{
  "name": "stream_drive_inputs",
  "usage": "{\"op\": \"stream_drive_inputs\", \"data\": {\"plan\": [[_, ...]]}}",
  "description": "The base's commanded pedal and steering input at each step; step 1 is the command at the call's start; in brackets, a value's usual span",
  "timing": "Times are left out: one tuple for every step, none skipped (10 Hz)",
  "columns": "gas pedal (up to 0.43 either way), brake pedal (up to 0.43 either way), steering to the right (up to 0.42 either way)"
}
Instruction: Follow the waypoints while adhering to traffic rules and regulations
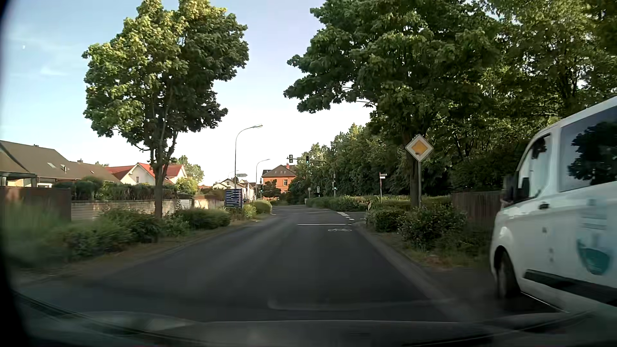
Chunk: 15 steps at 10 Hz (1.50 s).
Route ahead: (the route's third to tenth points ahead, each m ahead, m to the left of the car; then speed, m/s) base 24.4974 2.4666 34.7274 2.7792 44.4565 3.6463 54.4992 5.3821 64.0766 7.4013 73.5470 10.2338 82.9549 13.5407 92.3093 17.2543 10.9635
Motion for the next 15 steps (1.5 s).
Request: {"op": "stream_drive_inputs", "data": {"plan": [[0.028,0.030,0.003],[0.028,0.030,0.003],[0.028,0.030,0.003],[0.028,0.030,0.003],[0.028,0.030,0.003],[0.028,0.030,0.002],[0.028,0.030,-0.001],[0.028,0.030,-0.005],[0.028,0.030,-0.007],[0.020,0.030,-0.007],[0.008,0.030,-0.007],[0.008,0.030,-0.007],[0.000,0.030,-0.008],[0.000,0.030,-0.008],[0.000,0.030,-0.008]]}}
